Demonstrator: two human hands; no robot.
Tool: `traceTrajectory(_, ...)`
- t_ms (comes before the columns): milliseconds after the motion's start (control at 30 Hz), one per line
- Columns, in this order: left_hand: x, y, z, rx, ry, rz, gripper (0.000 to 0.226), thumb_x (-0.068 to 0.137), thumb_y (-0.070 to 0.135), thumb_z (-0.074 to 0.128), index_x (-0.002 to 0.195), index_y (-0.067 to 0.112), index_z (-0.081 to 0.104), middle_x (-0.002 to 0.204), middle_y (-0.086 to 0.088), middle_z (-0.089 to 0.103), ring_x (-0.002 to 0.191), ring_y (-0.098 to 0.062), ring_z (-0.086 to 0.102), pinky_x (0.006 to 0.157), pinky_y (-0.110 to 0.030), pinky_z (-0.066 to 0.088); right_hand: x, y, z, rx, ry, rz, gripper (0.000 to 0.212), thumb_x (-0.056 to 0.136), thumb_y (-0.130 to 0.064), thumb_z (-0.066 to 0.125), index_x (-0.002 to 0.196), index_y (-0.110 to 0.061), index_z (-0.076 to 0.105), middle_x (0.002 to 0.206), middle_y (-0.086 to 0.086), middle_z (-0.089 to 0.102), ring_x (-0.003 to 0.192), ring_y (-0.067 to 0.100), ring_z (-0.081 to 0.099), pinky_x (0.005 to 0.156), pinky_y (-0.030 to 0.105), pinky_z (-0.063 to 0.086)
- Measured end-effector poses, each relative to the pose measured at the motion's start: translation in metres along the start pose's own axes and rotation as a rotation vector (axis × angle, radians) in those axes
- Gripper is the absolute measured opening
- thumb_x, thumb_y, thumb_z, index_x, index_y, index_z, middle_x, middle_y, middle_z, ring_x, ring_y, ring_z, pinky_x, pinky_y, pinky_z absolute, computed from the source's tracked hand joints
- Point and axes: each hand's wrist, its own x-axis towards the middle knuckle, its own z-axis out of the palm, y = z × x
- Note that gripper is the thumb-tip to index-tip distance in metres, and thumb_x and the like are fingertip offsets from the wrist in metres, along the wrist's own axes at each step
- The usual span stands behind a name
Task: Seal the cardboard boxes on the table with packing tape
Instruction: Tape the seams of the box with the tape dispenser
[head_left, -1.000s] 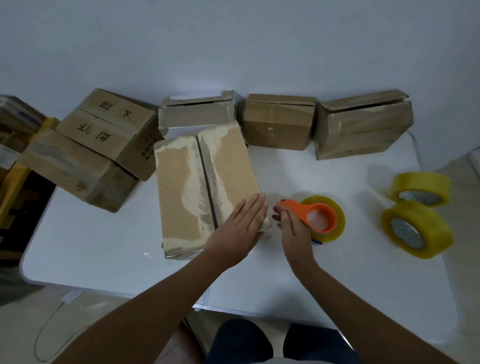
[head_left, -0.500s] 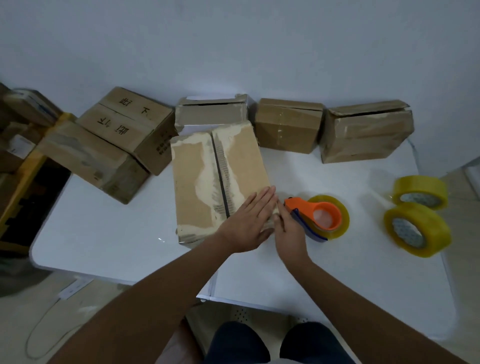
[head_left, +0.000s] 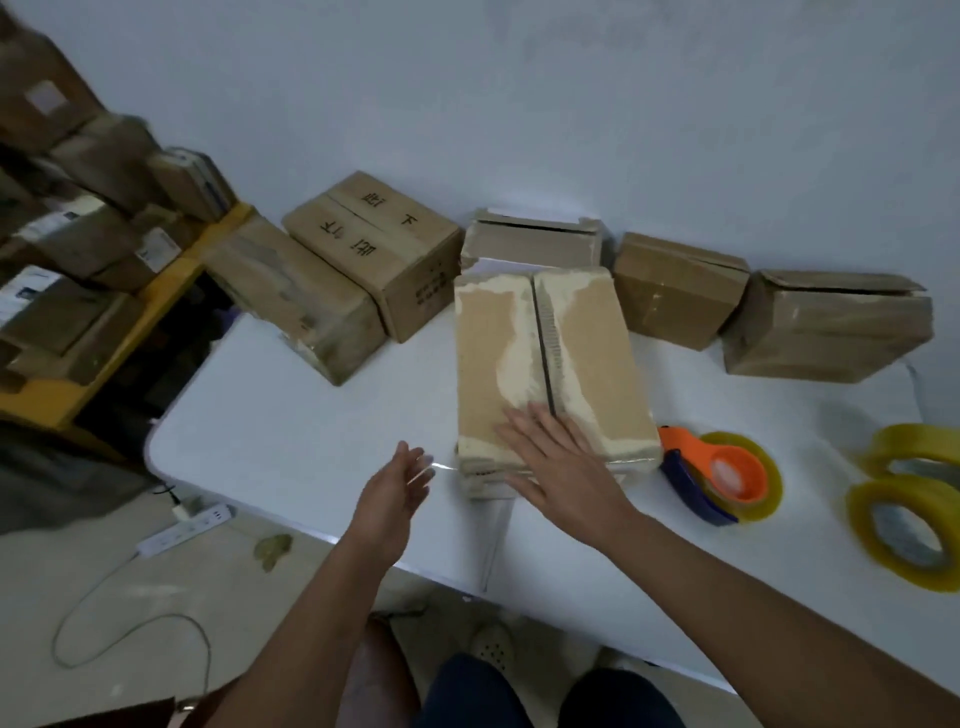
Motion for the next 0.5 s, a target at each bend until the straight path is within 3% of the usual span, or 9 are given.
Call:
traceTrajectory(100,-0.005,-0.006,-0.001,-0.081,-0.124,-0.013,0.042,0.100,0.046,0.050,0.113,0.010,0.068,0.101,-0.002,0.073,0.096,-0.015,0.069,0.085,-0.028,0.050,0.022,-0.009,0.006,-0.123,-0.069,-0.075,0.062,0.097,-0.058,0.033,0.151,-0.030,0.028,0.162,-0.006,0.020,0.150,0.025,0.015,0.118,0.048,0.017)
traceTrajectory(167,-0.007,-0.007,-0.003,-0.048,-0.141,0.029,0.028,0.098,0.034,0.060,0.106,0.010,0.070,0.094,-0.003,0.072,0.090,-0.014,0.068,0.082,-0.027,0.051,0.031,-0.013,0.011,-0.167,-0.086,-0.087,0.060,0.098,-0.058,0.030,0.152,-0.033,0.023,0.162,-0.006,0.019,0.150,0.026,0.016,0.118,0.051,0.021)
traceTrajectory(300,-0.005,-0.008,-0.010,-0.017,-0.160,0.075,0.008,0.092,0.016,0.069,0.097,0.010,0.072,0.089,-0.004,0.069,0.082,-0.013,0.065,0.083,-0.026,0.052,0.032,-0.016,0.024,-0.259,-0.103,-0.069,0.058,0.102,-0.054,0.020,0.156,-0.033,0.010,0.164,-0.003,0.011,0.150,0.028,0.013,0.115,0.052,0.026)
traceTrajectory(500,-0.002,-0.007,-0.011,0.080,-0.114,0.202,0.015,0.092,0.016,0.069,0.100,0.004,0.072,0.089,-0.004,0.070,0.085,-0.012,0.065,0.087,-0.026,0.053,0.035,-0.016,0.023,-0.249,-0.119,-0.054,0.059,0.102,-0.055,0.018,0.156,-0.033,0.012,0.164,-0.004,0.011,0.150,0.027,0.015,0.114,0.051,0.030)
